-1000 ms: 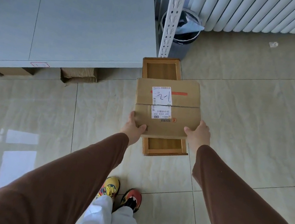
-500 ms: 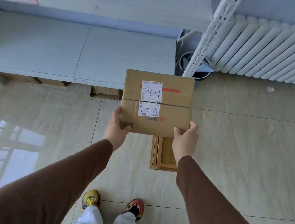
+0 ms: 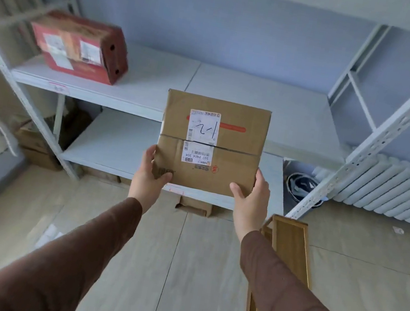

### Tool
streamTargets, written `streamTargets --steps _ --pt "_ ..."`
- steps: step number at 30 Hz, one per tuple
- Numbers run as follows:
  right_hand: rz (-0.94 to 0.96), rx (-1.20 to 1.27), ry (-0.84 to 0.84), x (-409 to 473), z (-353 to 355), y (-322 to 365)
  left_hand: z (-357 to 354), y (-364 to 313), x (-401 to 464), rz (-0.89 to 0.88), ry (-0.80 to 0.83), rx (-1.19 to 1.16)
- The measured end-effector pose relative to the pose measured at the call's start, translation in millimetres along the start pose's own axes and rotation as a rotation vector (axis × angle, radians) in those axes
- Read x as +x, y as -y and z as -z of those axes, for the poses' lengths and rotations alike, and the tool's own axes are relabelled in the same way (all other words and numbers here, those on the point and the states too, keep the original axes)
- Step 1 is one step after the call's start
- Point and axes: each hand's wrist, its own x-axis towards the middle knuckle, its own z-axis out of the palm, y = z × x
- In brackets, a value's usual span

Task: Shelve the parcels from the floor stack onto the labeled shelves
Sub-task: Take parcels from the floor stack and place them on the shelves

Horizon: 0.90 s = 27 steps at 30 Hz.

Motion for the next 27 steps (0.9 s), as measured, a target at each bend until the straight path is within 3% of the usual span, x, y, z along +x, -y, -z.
streamTargets --steps 5,11,18,27 --pt "0.067 0.043 -0.026 -11 -75 77 95 3 41 -0.074 -0.100 0.119" --pt "0.101 0.078 -0.002 16 -143 132 151 13 107 -0.073 -0.202 0.224" --pt "0.113 0.000 -0.009 96 -204 134 150 22 202 -0.084 -0.263 0.233" --pt "0.056 -0.043 0.090 176 -267 106 128 58 311 0.048 -0.238 0.198"
